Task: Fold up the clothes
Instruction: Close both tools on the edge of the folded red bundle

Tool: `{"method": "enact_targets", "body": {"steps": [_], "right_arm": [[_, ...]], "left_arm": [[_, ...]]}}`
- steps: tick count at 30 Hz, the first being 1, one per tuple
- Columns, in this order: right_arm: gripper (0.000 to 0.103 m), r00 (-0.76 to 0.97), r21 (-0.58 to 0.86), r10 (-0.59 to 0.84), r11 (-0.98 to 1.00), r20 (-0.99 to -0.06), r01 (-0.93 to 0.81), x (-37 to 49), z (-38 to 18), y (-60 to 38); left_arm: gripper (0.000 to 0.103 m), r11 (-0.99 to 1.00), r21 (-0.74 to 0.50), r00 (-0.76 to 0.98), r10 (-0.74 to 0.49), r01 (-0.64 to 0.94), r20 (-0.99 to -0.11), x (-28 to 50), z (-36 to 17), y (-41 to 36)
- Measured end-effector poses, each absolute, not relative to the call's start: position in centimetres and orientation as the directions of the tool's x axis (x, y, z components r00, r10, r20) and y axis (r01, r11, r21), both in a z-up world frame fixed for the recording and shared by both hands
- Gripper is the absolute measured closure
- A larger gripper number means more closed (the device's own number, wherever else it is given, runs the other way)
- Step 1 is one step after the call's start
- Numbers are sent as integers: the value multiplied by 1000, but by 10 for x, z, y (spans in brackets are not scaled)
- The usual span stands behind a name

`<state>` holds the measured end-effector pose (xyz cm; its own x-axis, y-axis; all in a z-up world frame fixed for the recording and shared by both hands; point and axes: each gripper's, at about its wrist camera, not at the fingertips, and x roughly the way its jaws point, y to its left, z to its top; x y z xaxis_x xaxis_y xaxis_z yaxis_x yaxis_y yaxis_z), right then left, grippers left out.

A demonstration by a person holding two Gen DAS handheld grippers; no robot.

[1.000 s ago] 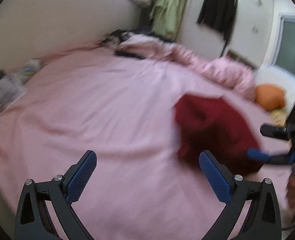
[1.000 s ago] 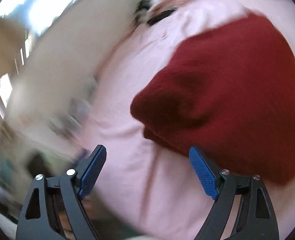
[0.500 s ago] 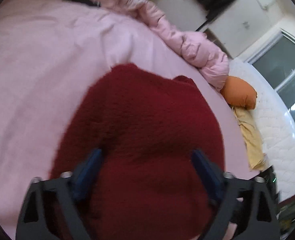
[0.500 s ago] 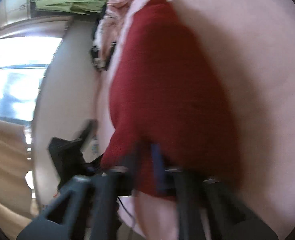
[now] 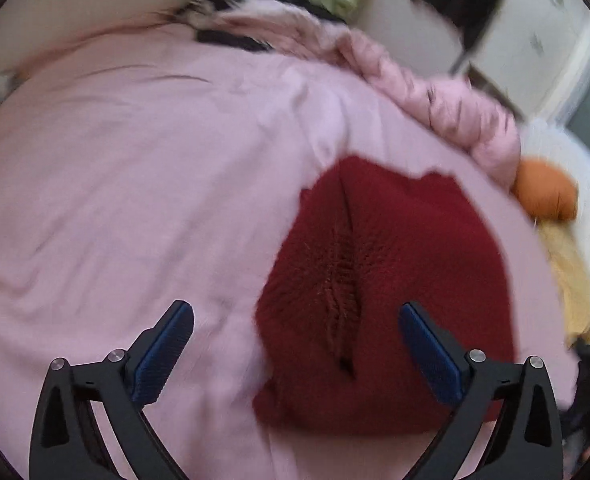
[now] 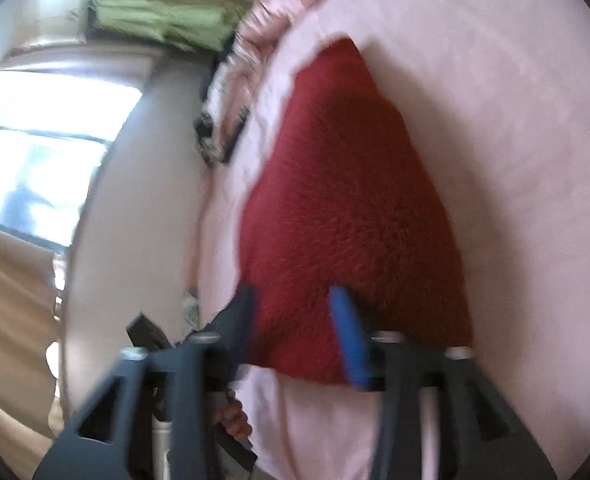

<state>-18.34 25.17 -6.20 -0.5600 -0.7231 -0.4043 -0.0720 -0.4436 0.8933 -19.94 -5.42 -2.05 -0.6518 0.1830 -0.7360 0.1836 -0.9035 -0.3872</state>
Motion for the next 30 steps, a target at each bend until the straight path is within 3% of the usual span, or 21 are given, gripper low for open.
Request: {"method": "enact_targets", "body": {"steps": [1, 3, 4, 5, 7, 10, 15, 17, 18, 19, 21, 26, 27, 30], "right_arm": [[0, -583, 917, -729, -391, -358, -74, -173, -59, 255], [0, -556, 960, -783, -250, -278, -127, -156, -67, 259], [0, -521, 967, -815, -204, -253, -151, -154, -73, 262], [0, -475, 974, -856, -124, -202, -190, -148, -84, 256], [0, -459, 967, -869, -76, -184, -243, -145, -99, 254], [0, -477, 954, -847, -102, -232, -283, -154, -114, 254], [0, -540, 963, -826, -9, -159, -270, -185, -126, 262], [1, -539, 964, -831, 14, -137, -266, -187, -131, 265], [9, -543, 959, -833, 53, -111, -278, -190, -139, 266], [41, -548, 953, -828, 63, -116, -297, -186, -143, 269], [85, -540, 939, -820, 9, -190, -344, -178, -153, 282], [88, -550, 942, -765, -268, -336, -202, -174, -102, 290], [88, -527, 931, -768, -292, -365, -219, -175, -104, 288], [88, -466, 895, -777, -275, -422, -351, -172, -137, 290]], "left_arm": [[0, -872, -450, -651, 229, 194, -724, -193, -19, -60], [0, -736, -649, -632, 412, 193, -656, -177, -24, -68], [0, -614, -766, -623, 527, 192, -578, -172, -32, -68], [0, -509, -837, -613, 601, 201, -513, -171, -40, -66], [0, -394, -891, -576, 684, 226, -448, -181, -57, -53], [0, -403, -881, -561, 681, 249, -471, -198, -72, -38], [0, -328, -916, -610, 684, 232, -399, -206, -78, -27], [9, -331, -915, -621, 675, 229, -399, -208, -79, -27], [34, -333, -906, -619, 663, 261, -422, -210, -86, -31], [72, -330, -898, -609, 660, 292, -441, -212, -92, -34], [76, -275, -916, -606, 688, 292, -399, -208, -100, -43], [76, -316, -923, -639, 669, 217, -379, -196, -97, -53], [75, -315, -911, -623, 666, 265, -411, -197, -110, -56], [74, -237, -937, -651, 674, 258, -350, -188, -112, -60]]}}
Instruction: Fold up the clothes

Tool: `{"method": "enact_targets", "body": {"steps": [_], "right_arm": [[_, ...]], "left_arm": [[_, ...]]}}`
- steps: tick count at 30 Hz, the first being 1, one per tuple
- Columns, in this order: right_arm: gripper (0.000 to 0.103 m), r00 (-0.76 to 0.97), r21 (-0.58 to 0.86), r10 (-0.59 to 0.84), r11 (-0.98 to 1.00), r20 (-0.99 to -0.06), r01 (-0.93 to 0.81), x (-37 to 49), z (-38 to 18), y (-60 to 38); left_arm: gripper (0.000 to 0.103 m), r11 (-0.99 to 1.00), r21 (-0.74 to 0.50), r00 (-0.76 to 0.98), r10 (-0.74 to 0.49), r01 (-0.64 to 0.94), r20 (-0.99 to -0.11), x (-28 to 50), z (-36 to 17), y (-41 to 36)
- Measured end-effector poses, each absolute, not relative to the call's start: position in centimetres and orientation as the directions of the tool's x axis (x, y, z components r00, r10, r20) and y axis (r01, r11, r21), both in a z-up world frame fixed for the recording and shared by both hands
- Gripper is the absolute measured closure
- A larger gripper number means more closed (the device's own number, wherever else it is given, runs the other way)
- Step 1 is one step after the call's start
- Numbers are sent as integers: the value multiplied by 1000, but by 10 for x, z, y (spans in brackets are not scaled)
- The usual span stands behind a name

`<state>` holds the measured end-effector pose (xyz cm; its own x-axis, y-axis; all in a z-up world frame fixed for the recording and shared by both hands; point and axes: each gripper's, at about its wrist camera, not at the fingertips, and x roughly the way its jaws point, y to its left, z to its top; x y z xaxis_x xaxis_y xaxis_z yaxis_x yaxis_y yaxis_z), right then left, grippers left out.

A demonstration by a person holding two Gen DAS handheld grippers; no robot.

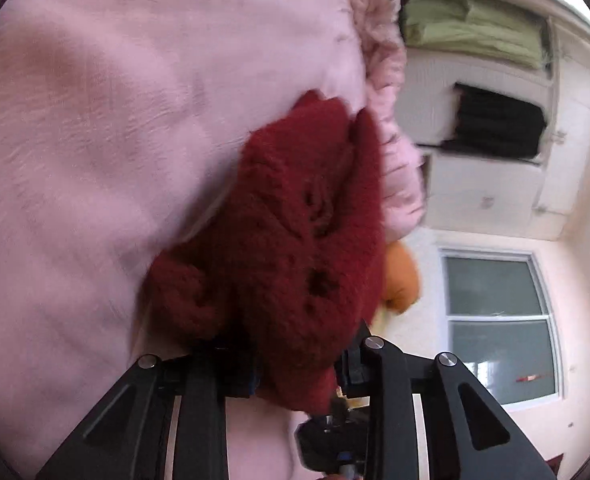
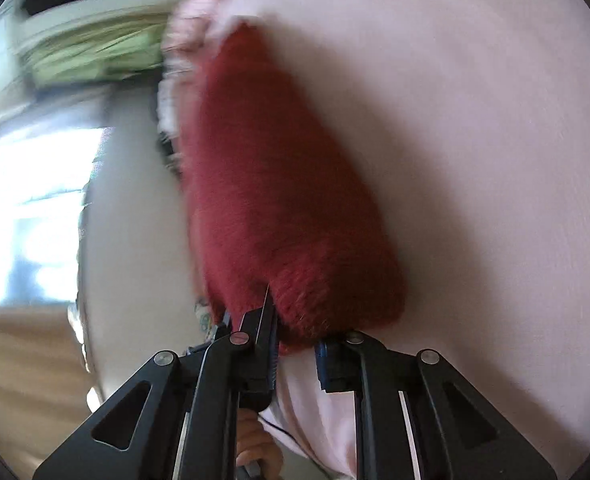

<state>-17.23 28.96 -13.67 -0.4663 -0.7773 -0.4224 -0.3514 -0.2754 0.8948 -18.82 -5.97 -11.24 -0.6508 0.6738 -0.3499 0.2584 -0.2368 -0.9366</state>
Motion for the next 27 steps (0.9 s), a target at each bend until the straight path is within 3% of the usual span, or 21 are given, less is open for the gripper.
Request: {"method": "enact_targets", "body": {"steps": [2, 3, 4, 6, 9, 10, 12, 13, 14, 16, 18, 20, 23, 27], "right_arm": [[85, -498, 902, -753, -336, -430, -270, -172, -116, 289], [78, -501, 896, -744, -369, -443, -245, -172, -108, 288], [71, -497, 896, -746, -374, -444, -239, -172, -107, 287], [68, -479, 903, -766, -339, -429, -265, -174, -114, 285], [51, -494, 915, -785, -223, -373, -337, -174, -130, 293], [47, -508, 921, -791, -173, -340, -348, -176, -137, 297], [47, -521, 923, -798, -108, -302, -371, -182, -142, 299], [70, -520, 918, -789, -135, -328, -374, -182, -142, 302], [83, -518, 902, -754, -234, -404, -362, -182, -133, 305], [85, -545, 904, -723, -305, -424, -300, -176, -114, 304], [86, -542, 877, -690, -393, -480, -276, -174, -105, 299], [86, -490, 843, -687, -398, -536, -363, -178, -123, 299], [83, -466, 830, -692, -392, -551, -398, -177, -133, 301], [61, -449, 800, -663, -509, -599, -316, -168, -101, 294]], "left_arm": [[60, -371, -905, -668, 622, 208, -409, -184, -89, -55], [45, -401, -892, -672, 604, 209, -429, -184, -84, -54], [43, -392, -894, -680, 597, 215, -425, -185, -82, -56], [43, -339, -909, -684, 604, 244, -409, -188, -84, -62], [43, -321, -912, -684, 607, 255, -405, -195, -88, -65], [56, -347, -902, -663, 616, 257, -426, -202, -90, -63], [67, -368, -886, -633, 622, 282, -460, -209, -93, -63], [71, -355, -894, -639, 627, 275, -445, -211, -92, -65], [72, -357, -897, -649, 623, 260, -436, -207, -90, -68], [73, -386, -890, -676, 591, 240, -439, -205, -83, -71], [74, -415, -870, -668, 571, 266, -477, -203, -93, -75], [76, -351, -891, -665, 596, 287, -449, -199, -117, -86], [76, -392, -879, -662, 586, 273, -467, -197, -108, -86], [55, -519, -809, -650, 519, 276, -555, -188, -72, -84]]}}
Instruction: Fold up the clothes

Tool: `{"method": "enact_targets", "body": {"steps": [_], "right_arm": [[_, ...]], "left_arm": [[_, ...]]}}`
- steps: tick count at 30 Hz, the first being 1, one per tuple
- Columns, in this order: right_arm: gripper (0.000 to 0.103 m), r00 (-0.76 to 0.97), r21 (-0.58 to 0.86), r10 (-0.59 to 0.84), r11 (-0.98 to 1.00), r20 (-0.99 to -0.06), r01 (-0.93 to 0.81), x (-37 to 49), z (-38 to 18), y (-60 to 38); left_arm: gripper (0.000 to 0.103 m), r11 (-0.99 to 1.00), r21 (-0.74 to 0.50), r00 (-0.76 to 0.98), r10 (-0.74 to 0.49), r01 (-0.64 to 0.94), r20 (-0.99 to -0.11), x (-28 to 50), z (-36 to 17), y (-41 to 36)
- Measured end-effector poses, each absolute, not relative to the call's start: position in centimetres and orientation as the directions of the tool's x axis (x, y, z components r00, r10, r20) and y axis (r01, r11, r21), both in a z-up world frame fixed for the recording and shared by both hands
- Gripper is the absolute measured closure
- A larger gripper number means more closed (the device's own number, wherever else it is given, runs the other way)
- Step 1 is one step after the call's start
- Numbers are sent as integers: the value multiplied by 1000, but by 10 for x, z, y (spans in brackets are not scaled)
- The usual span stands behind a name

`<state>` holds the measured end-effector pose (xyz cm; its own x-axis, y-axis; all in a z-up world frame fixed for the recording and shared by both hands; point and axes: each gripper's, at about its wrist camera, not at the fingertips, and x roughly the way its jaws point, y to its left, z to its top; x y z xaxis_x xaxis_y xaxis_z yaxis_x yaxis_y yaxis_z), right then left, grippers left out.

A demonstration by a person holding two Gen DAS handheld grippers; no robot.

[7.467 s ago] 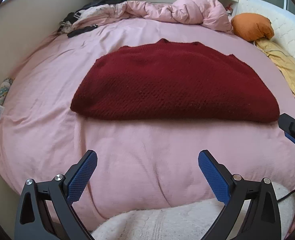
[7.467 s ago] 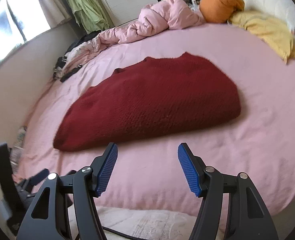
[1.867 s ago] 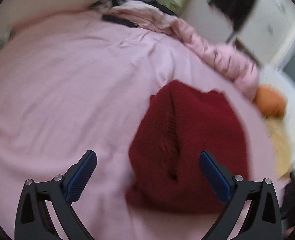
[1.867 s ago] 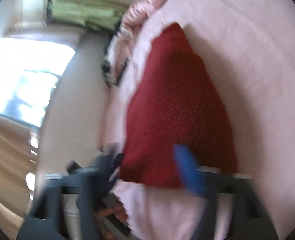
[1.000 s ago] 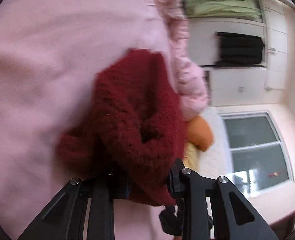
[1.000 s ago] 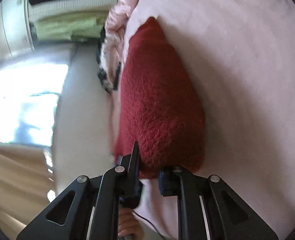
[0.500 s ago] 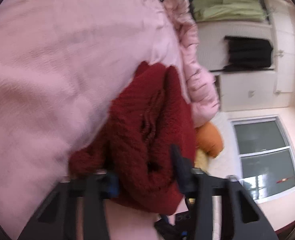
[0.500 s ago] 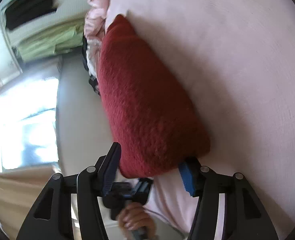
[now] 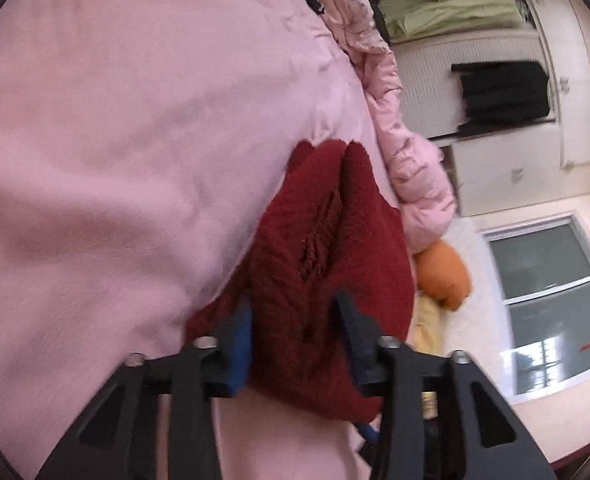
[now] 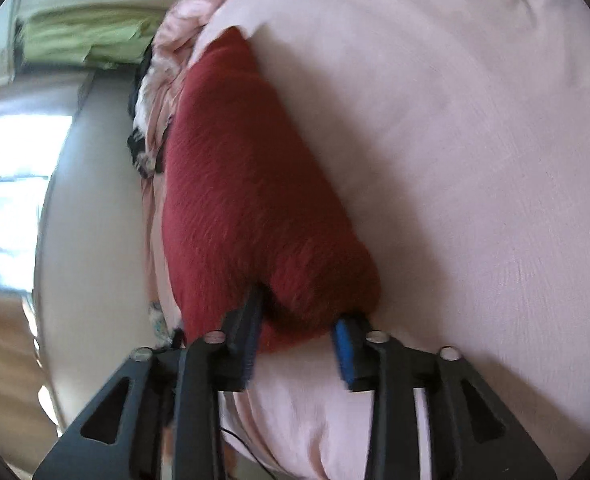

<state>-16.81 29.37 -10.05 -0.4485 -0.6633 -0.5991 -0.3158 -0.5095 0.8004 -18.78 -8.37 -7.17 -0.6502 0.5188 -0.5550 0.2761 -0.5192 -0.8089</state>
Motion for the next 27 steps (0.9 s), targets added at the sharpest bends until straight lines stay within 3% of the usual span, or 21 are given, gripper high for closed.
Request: {"method": "enact_targets", "body": {"steps": [1, 4, 9, 13, 14, 16, 18, 19, 24, 27], "right_arm": [[56, -444, 796, -661, -524, -605, -303, -165, -94, 294], [55, -461, 787, -665, -601, -588, -138, -148, -51, 298], [55, -622, 621, -519, -781, -586, 65, -171, 17, 297], [55, -593, 503, -475, -854, -650, 132, -234, 24, 272], [55, -581, 491, -480, -858, -658, 153, -245, 19, 266], [55, -572, 448, -466, -875, -675, 184, -263, 4, 251], [55, -450, 365, -393, -919, -802, 151, -286, -47, 233], [54, -433, 354, -380, -924, -817, 143, -289, -61, 228], [52, -526, 344, -391, -920, -755, 190, -282, -34, 230], [52, -625, 249, -340, -941, -703, 230, -300, -10, 222]], "left_arm": [[51, -555, -785, -663, 482, 275, -573, -182, -60, -88], [50, -697, -693, -683, 417, 183, -600, -176, -21, -87], [43, -730, -682, -612, 562, -50, -557, -199, -1, -31], [43, -755, -654, -561, 562, -45, -609, -220, -31, -5], [44, -743, -669, -546, 568, -19, -615, -220, -43, -9], [68, -717, -697, -565, 565, 25, -601, -206, -56, -22], [79, -707, -706, -563, 569, 37, -599, -205, -61, -30], [82, -707, -707, -559, 571, 37, -601, -202, -62, -32], [83, -711, -703, -544, 583, 17, -603, -192, -67, -33], [83, -700, -713, -539, 588, 34, -603, -189, -73, -31]]}}
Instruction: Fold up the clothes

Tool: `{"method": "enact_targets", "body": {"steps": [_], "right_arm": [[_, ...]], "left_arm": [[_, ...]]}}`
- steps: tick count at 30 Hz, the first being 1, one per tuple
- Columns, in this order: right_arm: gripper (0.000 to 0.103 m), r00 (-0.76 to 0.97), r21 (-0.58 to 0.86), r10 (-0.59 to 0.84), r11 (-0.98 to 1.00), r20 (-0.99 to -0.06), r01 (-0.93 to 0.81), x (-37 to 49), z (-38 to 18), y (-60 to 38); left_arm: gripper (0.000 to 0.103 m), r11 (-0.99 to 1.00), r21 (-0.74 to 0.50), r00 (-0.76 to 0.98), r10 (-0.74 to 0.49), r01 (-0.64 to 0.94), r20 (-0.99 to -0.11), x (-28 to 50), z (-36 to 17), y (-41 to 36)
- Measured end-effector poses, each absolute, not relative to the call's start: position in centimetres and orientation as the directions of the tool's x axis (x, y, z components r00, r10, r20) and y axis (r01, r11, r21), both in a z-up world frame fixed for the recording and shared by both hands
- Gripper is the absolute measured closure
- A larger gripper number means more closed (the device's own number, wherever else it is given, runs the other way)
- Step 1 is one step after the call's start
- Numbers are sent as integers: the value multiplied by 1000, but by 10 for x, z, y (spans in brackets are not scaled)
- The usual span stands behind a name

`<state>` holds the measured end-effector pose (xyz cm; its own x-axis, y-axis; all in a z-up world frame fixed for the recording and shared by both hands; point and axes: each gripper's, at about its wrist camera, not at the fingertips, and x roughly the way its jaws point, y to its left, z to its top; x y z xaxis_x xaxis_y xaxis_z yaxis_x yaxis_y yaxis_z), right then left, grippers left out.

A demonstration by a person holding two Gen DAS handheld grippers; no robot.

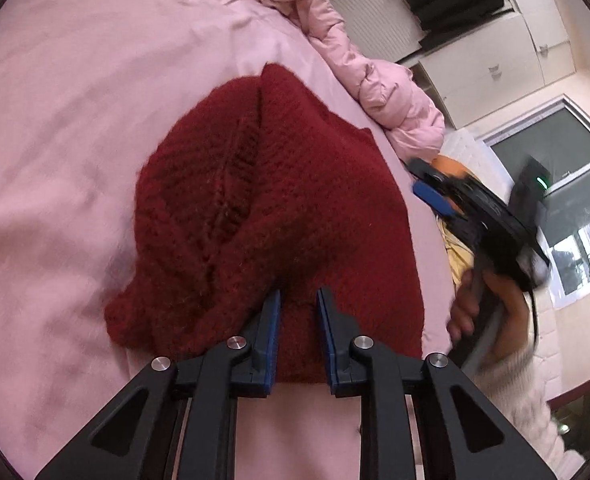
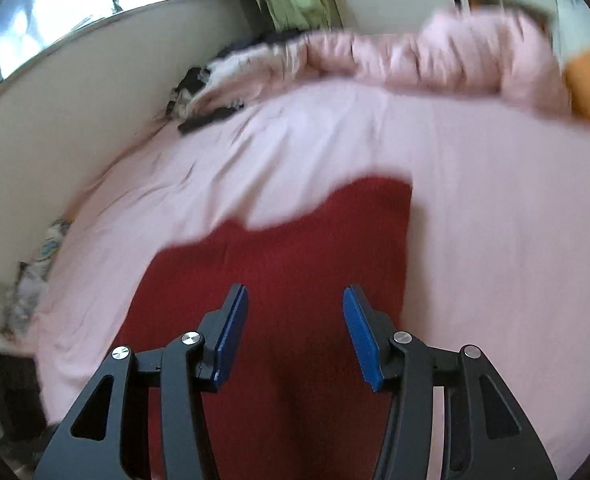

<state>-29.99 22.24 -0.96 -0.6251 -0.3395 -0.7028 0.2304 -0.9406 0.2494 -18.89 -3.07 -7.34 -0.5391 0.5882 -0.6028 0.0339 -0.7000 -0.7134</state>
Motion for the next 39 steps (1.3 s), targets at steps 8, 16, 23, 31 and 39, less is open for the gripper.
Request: {"method": "enact_targets", "body": {"steps": [8, 16, 23, 31, 39], "right_arm": [[48, -471, 251, -316, -948, -824, 197, -354, -56, 208], [42, -438, 279, -316, -949, -841, 149, -376, -105, 221], [41, -611, 222, -271, -962, -743, 157, -292, -40, 236], [23, -673, 166, -152, -985, -724, 44, -120, 0, 232], [23, -620, 86, -29, -994, -784, -61, -35, -34, 196]], "left_arm": [[83, -705, -709, -532, 590, 28, -607, -185, -80, -29], [83, -697, -716, -534, 594, 33, -602, -185, -81, -26], [37, -733, -680, -561, 559, 9, -610, -168, -49, -23], [18, -919, -389, -607, 271, 69, -747, -97, -8, -9], [18, -965, -205, -527, 90, 162, -845, -30, -28, 23]]}}
